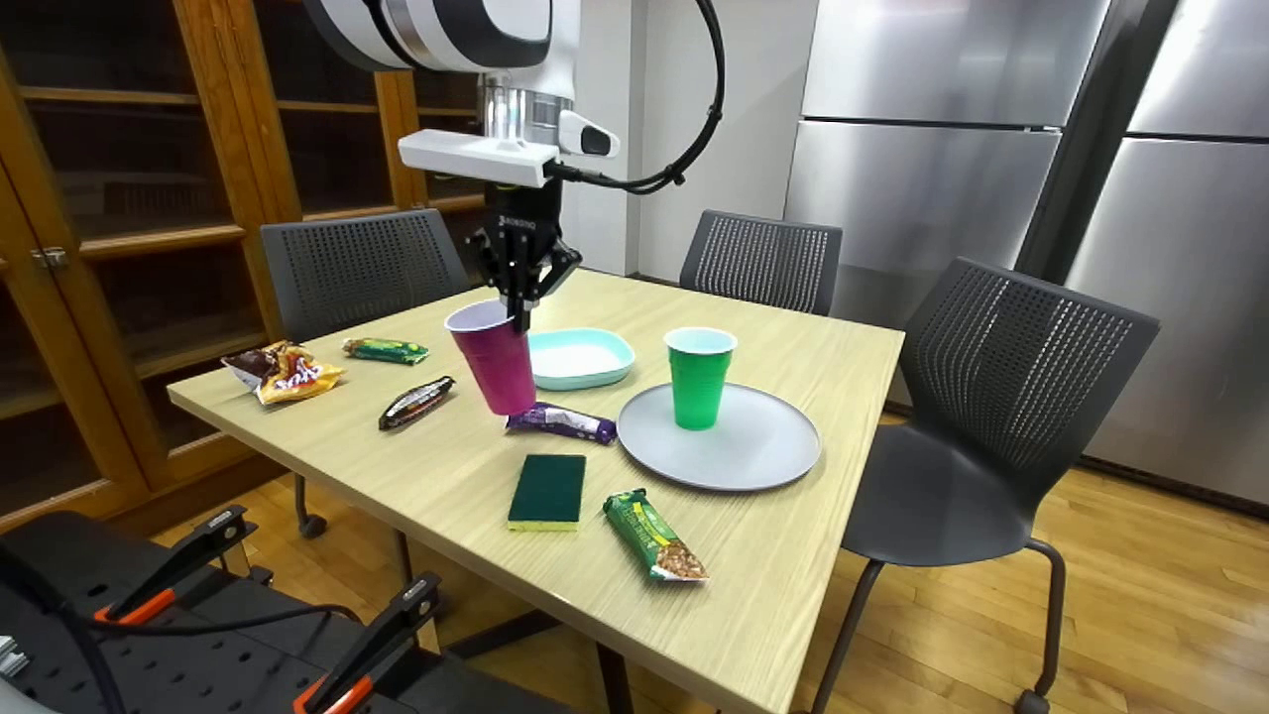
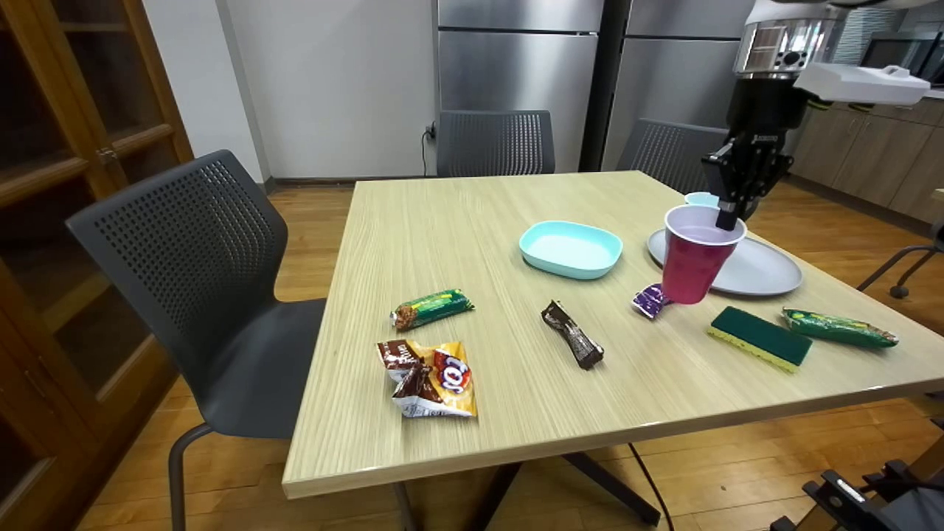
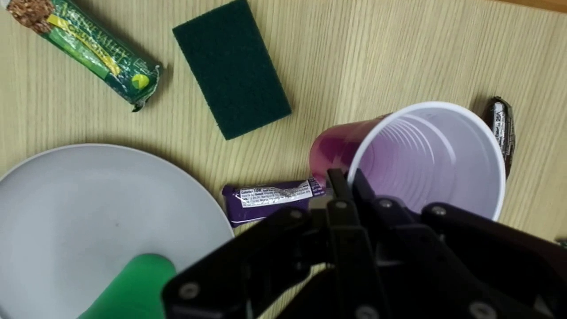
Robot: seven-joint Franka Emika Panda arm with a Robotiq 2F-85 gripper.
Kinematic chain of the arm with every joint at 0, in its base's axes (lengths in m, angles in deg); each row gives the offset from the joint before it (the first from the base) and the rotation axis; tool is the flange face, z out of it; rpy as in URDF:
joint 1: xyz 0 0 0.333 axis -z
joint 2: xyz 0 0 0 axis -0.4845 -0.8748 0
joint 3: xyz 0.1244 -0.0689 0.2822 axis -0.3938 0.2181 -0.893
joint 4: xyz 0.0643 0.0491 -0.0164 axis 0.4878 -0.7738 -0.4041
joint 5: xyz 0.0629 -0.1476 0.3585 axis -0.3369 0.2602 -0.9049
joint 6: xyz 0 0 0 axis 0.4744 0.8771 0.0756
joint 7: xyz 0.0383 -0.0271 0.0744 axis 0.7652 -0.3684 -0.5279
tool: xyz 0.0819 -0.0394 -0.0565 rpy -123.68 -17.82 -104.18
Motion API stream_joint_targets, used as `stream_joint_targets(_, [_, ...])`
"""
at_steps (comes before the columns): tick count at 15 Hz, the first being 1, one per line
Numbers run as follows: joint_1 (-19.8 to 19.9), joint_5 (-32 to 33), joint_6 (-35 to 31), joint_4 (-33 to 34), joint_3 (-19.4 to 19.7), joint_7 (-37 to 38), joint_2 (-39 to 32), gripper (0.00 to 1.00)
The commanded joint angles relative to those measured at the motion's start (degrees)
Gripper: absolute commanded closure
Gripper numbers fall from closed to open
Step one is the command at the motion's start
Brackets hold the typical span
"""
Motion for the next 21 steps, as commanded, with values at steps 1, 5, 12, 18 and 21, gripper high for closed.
stream_joint_targets(1, [1.9,-1.6,4.6,1.3,1.1,-4.6,2.3,0.99])
stream_joint_targets(5, [3.9,-1.8,7.6,4.5,3.6,-6.2,1.3,0.99])
stream_joint_targets(12, [7.9,-5.0,12.7,12.6,7.2,-6.7,-3.9,0.99])
stream_joint_targets(18, [11.1,-9.2,15.4,19.8,7.3,-7.5,-11.2,0.99])
stream_joint_targets(21, [12.6,-10.6,17.0,24.2,7.0,-6.6,-15.4,0.99])
